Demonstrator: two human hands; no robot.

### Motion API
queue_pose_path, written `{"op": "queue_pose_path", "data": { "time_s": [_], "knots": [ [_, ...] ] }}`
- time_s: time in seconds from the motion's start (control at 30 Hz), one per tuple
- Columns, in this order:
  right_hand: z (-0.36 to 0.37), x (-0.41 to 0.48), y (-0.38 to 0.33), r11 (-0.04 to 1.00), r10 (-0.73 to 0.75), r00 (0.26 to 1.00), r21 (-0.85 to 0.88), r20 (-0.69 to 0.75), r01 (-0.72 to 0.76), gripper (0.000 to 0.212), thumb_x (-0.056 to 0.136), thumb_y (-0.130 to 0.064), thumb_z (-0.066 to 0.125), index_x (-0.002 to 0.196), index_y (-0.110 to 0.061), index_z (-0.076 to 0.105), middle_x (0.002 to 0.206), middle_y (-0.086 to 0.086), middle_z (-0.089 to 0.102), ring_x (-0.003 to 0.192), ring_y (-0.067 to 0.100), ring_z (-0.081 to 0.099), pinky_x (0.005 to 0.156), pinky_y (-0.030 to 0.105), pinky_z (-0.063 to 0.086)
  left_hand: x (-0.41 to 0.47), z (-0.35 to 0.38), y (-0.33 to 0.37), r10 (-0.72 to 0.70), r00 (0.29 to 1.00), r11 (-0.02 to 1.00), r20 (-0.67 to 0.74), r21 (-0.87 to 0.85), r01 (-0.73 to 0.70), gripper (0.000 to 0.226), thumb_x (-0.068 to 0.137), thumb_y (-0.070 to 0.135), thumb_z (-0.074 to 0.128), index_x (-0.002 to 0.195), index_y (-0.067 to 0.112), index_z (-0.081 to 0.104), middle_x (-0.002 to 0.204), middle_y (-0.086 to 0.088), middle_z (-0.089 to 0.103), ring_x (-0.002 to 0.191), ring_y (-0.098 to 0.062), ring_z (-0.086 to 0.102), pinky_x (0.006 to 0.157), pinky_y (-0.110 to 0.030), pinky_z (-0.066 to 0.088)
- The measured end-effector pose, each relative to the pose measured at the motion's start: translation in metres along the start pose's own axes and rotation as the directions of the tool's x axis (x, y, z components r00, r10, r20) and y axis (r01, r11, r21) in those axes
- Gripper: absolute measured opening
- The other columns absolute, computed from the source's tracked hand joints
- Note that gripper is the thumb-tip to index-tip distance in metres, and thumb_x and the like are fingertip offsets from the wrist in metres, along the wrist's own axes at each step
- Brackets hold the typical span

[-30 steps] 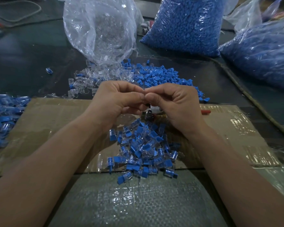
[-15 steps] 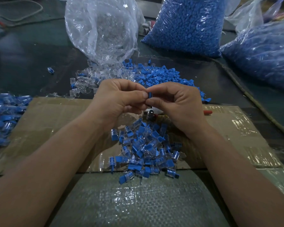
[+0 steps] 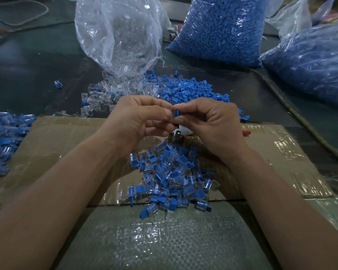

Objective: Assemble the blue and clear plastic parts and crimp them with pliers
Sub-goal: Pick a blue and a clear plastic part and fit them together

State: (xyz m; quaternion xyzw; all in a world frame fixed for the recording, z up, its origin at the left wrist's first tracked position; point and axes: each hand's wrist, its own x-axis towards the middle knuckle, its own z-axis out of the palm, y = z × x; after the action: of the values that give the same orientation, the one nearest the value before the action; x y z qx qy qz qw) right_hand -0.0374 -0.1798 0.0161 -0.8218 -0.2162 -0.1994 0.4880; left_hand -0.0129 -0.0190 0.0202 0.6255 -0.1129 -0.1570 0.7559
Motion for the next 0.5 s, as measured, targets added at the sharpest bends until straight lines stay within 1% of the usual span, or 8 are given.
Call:
{"op": "queue_pose_path", "data": {
  "time_s": [0.1, 0.2, 0.27, 0.33, 0.4, 0.43, 0.5],
  "knots": [
    [0.001, -0.001, 0.0, 1.0, -0.001, 1.0, -0.024, 0.028, 0.002, 0.032, 0.073, -0.003, 0.071, 0.103, -0.009, 0.063, 0.086, -0.008, 0.064, 0.081, -0.002, 0.062, 0.074, 0.011, 0.049, -0.001, 0.001, -0.001, -0.002, 1.0, 0.998, -0.012, 0.055, 0.003, 0.005, 0.052, 0.01, 0.068, 0.054, 0.014, 0.069, 0.057, -0.006, 0.066, 0.048, -0.014, 0.063, 0.045, -0.019, 0.05],
    [0.002, -0.001, -0.001, 0.999, 0.003, 0.999, -0.037, 0.045, -0.002, 0.029, 0.073, -0.001, 0.07, 0.102, -0.002, 0.066, 0.088, -0.004, 0.064, 0.084, 0.001, 0.062, 0.076, 0.011, 0.05, 0.0, 0.0, -0.002, -0.007, 0.999, 0.997, -0.031, 0.08, 0.009, 0.007, 0.054, 0.007, 0.068, 0.058, 0.012, 0.066, 0.055, -0.006, 0.065, 0.046, -0.014, 0.062, 0.044, -0.019, 0.05],
    [0.002, -0.001, -0.002, 0.999, -0.004, 0.999, -0.038, 0.05, 0.006, 0.033, 0.073, -0.002, 0.071, 0.104, -0.007, 0.063, 0.089, -0.006, 0.063, 0.085, 0.001, 0.062, 0.076, 0.011, 0.05, 0.0, 0.0, -0.002, -0.003, 0.999, 0.995, -0.039, 0.104, 0.007, 0.011, 0.063, -0.003, 0.067, 0.063, 0.008, 0.064, 0.054, -0.005, 0.064, 0.045, -0.013, 0.061, 0.044, -0.018, 0.049],
    [0.001, 0.0, -0.004, 0.999, 0.004, 0.997, -0.046, 0.075, 0.0, 0.034, 0.072, -0.008, 0.072, 0.104, -0.014, 0.062, 0.088, -0.009, 0.064, 0.083, 0.002, 0.063, 0.076, 0.014, 0.051, 0.0, 0.0, -0.002, 0.005, 0.999, 0.994, -0.044, 0.111, 0.0, 0.016, 0.071, -0.007, 0.064, 0.064, 0.007, 0.063, 0.053, -0.005, 0.064, 0.045, -0.013, 0.06, 0.044, -0.018, 0.049],
    [-0.005, 0.002, -0.005, 0.994, 0.108, 0.99, -0.042, 0.094, -0.104, 0.031, 0.068, -0.026, 0.07, 0.098, -0.025, 0.063, 0.085, -0.015, 0.064, 0.08, 0.001, 0.065, 0.074, 0.017, 0.053, 0.0, 0.0, -0.001, 0.014, 0.998, 0.995, -0.056, 0.103, -0.008, 0.015, 0.071, -0.006, 0.064, 0.064, 0.007, 0.063, 0.054, -0.005, 0.064, 0.046, -0.012, 0.06, 0.044, -0.018, 0.049],
    [-0.01, 0.003, -0.004, 0.984, 0.176, 0.98, -0.053, 0.088, -0.172, 0.03, 0.065, -0.033, 0.067, 0.095, -0.031, 0.062, 0.084, -0.018, 0.063, 0.079, 0.0, 0.064, 0.074, 0.015, 0.053, 0.001, -0.001, -0.001, 0.016, 0.998, 0.996, -0.065, 0.093, -0.01, 0.013, 0.069, -0.004, 0.066, 0.064, 0.007, 0.063, 0.055, -0.004, 0.065, 0.046, -0.012, 0.061, 0.045, -0.018, 0.049],
    [-0.023, 0.006, 0.002, 0.955, 0.28, 0.957, -0.124, 0.073, -0.27, 0.027, 0.061, -0.039, 0.065, 0.088, -0.036, 0.061, 0.081, -0.019, 0.062, 0.079, -0.005, 0.062, 0.072, 0.007, 0.048, 0.001, -0.003, 0.0, 0.016, 0.995, 0.998, -0.095, 0.06, -0.011, 0.01, 0.06, 0.003, 0.069, 0.066, 0.006, 0.061, 0.056, -0.004, 0.065, 0.047, -0.012, 0.061, 0.046, -0.018, 0.049]
  ]
}}
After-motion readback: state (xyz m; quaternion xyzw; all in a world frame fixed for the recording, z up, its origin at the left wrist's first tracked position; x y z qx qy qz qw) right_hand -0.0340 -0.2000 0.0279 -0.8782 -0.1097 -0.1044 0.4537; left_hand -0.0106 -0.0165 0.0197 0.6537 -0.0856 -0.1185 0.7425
